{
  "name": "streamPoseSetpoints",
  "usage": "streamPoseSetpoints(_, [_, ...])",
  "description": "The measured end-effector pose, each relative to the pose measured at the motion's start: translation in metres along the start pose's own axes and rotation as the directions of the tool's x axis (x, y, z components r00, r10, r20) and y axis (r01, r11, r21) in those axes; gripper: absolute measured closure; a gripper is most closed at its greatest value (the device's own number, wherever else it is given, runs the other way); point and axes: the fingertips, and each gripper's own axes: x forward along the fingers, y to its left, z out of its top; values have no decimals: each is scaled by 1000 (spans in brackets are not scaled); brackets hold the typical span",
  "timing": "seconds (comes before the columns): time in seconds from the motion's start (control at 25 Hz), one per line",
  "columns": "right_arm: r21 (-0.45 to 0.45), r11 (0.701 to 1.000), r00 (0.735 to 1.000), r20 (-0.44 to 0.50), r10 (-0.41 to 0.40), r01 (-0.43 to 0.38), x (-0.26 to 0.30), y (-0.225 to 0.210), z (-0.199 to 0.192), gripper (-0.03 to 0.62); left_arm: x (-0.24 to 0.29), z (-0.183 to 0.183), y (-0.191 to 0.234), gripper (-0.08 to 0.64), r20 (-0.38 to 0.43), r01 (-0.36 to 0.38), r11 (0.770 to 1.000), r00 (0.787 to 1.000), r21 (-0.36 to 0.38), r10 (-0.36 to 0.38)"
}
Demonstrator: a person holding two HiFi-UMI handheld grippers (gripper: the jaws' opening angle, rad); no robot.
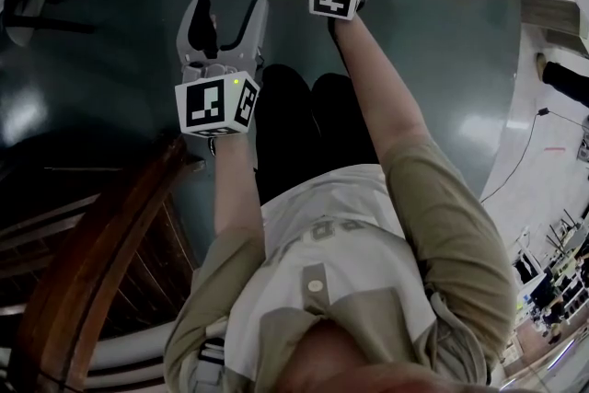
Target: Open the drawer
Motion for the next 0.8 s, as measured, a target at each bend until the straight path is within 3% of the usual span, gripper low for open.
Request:
streamPoseSetpoints(0.44, [15, 1000, 1000, -9, 2, -2, -1, -1, -1, 477, -4, 1, 7, 213, 2, -18, 1000, 1000, -13, 18])
streamPoseSetpoints(0.8, [27, 999, 999, -26, 41, -41, -3, -1, -1, 482, -15, 26, 4, 213, 55, -33, 998, 998, -55, 36])
